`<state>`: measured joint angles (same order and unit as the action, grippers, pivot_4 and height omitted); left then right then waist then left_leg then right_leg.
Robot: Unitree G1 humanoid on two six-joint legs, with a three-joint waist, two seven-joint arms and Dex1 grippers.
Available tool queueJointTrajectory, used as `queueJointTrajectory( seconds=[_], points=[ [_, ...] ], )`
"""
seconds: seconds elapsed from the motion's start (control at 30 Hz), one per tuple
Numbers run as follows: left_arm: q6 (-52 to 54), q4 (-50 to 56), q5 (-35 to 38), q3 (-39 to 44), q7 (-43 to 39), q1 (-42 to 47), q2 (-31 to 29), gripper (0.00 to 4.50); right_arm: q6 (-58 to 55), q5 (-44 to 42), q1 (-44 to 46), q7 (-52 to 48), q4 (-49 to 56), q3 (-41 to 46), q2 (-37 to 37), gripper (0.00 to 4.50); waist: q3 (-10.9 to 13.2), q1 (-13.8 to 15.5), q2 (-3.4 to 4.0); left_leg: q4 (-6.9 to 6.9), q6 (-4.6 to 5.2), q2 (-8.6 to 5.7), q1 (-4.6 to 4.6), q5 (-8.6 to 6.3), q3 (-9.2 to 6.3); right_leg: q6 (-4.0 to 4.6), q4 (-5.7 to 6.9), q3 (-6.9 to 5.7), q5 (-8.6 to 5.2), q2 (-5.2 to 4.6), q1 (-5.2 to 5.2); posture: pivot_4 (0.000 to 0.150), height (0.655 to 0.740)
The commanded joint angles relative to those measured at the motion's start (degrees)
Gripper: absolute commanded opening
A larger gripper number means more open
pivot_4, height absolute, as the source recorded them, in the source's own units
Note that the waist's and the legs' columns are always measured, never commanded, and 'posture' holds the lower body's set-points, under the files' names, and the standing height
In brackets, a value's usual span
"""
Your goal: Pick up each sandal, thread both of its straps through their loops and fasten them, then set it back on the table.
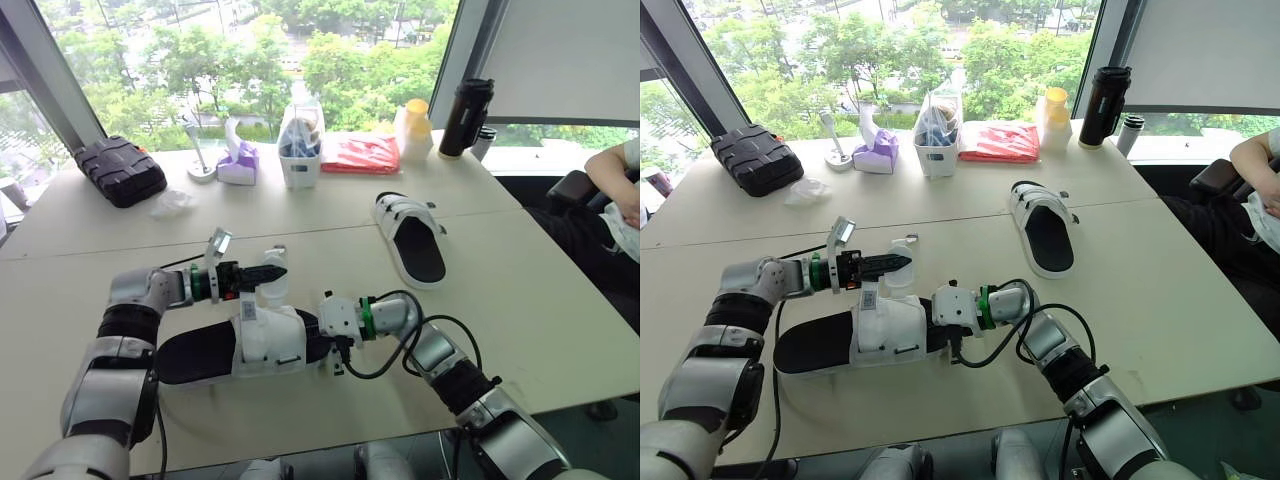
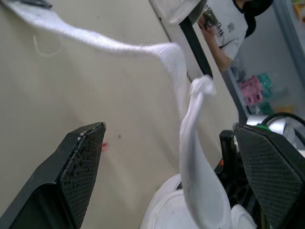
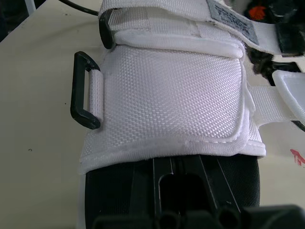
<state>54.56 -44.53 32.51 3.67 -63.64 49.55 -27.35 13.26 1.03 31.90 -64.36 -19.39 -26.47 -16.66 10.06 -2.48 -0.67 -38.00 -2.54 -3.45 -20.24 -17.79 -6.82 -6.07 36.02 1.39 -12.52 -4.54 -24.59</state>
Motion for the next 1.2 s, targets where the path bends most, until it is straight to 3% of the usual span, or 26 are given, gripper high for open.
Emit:
queueJointTrajectory(
  seconds=[0.03,0.37,0.8,0.9,1.13,1.2],
  points=[
    [-2.37,-4.73,0.2,3.76,1.05,4.07,0.92,4.45,-0.58,2.02,-0.91,0.04,-1.89,-1.36,-0.39,0.0,0.0,-0.09,0.0,0.0,0.0,0.0,0.0,0.0,0.0,0.0,0.0,0.0,0.0,0.0,0.0,0.15,0.74],
    [-7.87,-15.61,-1.63,7.61,3.01,10.48,4.44,4.45,-0.02,2.4,-0.47,0.78,-2.57,-1.44,-0.07,0.0,0.0,-0.06,0.0,0.0,-0.02,-0.01,-0.02,0.01,0.0,-0.01,0.01,0.0,0.0,-0.01,-0.04,0.15,0.74],
    [-12.02,-19.59,-3.11,11.21,3.87,13.42,4.47,4.45,0.21,2.46,-0.65,1.0,-2.59,-1.6,-0.05,0.0,0.0,-0.14,0.0,0.01,-0.03,-0.01,-0.01,0.01,0.01,-0.01,0.02,0.0,0.0,0.0,-0.04,0.15,0.74],
    [-12.86,-19.48,-3.43,11.92,4.64,13.3,4.17,3.69,0.25,2.48,-0.68,1.01,-2.57,-1.58,-0.15,0.0,0.0,-0.14,0.0,0.01,-0.03,-0.01,-0.01,0.02,0.01,-0.01,0.03,0.0,0.0,0.0,-0.04,0.15,0.74],
    [-13.39,-18.12,-3.17,13.32,4.32,13.28,3.37,0.22,0.45,2.59,-0.63,0.95,-2.69,-1.58,-0.33,0.0,0.0,-0.13,0.0,0.01,-0.03,-0.01,-0.01,0.02,0.01,-0.01,0.03,0.0,0.0,0.0,-0.04,0.15,0.74],
    [-12.34,-15.21,-2.37,13.18,2.02,13.21,2.95,0.09,0.43,2.59,-0.62,0.89,-2.65,-1.59,-0.36,0.0,0.0,-0.11,-0.01,0.01,-0.03,-0.01,-0.01,0.02,0.01,-0.01,0.03,0.0,0.0,0.0,-0.04,0.15,0.74]
  ],
)
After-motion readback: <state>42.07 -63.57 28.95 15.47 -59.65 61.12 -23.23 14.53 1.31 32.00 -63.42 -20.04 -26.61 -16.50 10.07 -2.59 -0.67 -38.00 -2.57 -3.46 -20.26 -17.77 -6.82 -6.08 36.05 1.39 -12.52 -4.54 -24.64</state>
